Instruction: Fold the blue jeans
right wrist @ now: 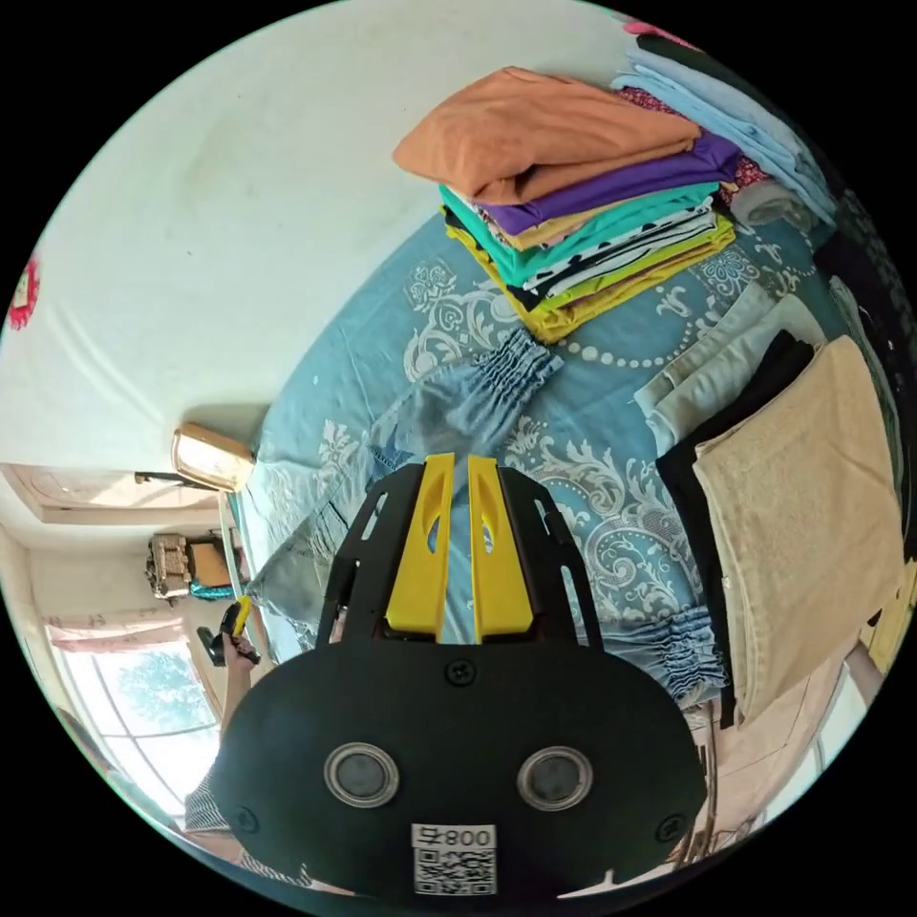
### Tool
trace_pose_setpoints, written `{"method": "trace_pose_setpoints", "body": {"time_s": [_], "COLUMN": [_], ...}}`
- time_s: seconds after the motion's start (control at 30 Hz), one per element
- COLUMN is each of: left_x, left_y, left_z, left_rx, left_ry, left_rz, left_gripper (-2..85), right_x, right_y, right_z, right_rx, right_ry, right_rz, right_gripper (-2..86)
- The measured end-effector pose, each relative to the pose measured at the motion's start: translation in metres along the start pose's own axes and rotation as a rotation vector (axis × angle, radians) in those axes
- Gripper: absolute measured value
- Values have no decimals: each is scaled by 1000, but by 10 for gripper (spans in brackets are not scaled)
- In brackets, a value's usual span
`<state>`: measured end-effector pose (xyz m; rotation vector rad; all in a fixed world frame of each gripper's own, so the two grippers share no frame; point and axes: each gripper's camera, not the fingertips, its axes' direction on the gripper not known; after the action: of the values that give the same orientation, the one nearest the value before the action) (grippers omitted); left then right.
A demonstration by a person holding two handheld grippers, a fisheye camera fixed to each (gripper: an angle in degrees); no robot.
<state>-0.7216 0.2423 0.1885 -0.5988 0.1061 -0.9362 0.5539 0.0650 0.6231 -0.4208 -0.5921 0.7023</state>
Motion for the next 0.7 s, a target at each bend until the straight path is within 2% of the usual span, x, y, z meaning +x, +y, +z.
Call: {"method": "trace_pose_setpoints", "body": {"time_s": [0.2, 0.33, 0.47, 0.7], "left_x": [-62, -93, -112, -119], "left_y": [56, 112, 154, 153], "left_z": [-30, -39, -26, 1], "left_rx": [0, -54, -120, -149], "left_ry": [36, 1, 58, 152], "left_rz": [-54, -125, -188, -173], "left_gripper": [69, 91, 103, 115], "right_x": [-78, -192, -339, -524], "right_y": [50, 75, 97, 128], "right_z": [100, 174, 252, 370], "right_rx": [-127, -219, -301, -419], "right_ry": [-92, -178, -153, -109], "right_rz": [-232, -473, -794, -1087], "right_gripper": [36, 54, 57, 67]}}
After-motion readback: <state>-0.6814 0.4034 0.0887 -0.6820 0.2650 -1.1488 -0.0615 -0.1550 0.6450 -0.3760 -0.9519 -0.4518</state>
